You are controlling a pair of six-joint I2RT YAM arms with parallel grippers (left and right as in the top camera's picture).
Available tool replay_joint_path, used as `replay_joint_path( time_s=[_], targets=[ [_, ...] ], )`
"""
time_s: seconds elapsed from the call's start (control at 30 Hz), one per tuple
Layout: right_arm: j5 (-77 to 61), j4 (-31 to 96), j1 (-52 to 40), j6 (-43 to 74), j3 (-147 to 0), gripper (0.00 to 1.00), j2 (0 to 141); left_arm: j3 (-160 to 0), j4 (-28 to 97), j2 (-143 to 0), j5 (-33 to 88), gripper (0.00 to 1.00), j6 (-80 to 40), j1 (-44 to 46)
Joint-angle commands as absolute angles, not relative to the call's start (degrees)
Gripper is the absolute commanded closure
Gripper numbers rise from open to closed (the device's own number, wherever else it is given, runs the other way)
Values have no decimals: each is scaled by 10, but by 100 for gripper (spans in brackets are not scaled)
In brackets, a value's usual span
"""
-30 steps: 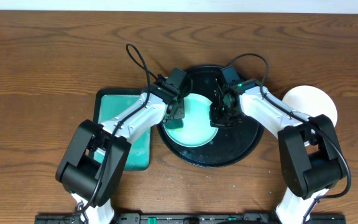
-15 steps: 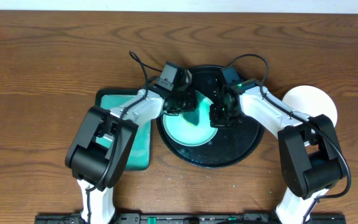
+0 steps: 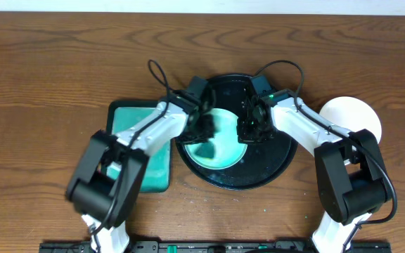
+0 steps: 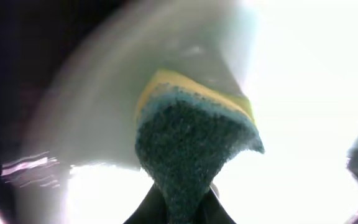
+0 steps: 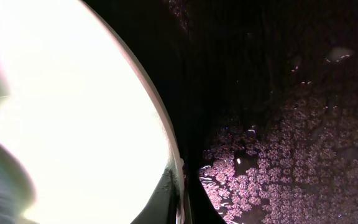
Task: Clean dirty plates on tray and stack at the side
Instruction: 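Return the sponge to the teal tray with the left gripper, then lift the pale green plate with the right gripper and tilt it over the teal tray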
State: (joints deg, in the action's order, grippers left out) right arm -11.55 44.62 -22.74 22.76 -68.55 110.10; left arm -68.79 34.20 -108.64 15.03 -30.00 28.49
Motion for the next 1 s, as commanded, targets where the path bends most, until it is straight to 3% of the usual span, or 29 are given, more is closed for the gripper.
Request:
replay_joint_path(
  time_s=[0.0, 0.2, 0.33, 0.57, 0.77, 0.87, 0.97],
  targets=[
    [-88, 452, -237, 211, -667, 99, 1131, -676, 359, -1014, 32, 93, -302, 252],
    [-89, 453, -237, 205, -667, 99, 1131, -676, 418, -886, 16, 93, -265, 197],
    [-88, 443, -237, 174, -667, 99, 1132, -668, 500, -872, -81, 93, -265, 137],
    [-89, 427, -237, 194, -669, 99, 1127, -582, 458, -896, -59, 92, -248, 76],
    [-54, 450, -241, 181, -679, 99, 1037, -595, 474, -848, -17, 47, -223, 71],
    [-27, 443, -256, 147, -686, 99, 970, -607, 488, -790, -3, 37, -224, 70],
    [9, 421, -284, 106, -699, 99, 915, -617, 500, -717, 8, 34, -226, 70]
  ],
)
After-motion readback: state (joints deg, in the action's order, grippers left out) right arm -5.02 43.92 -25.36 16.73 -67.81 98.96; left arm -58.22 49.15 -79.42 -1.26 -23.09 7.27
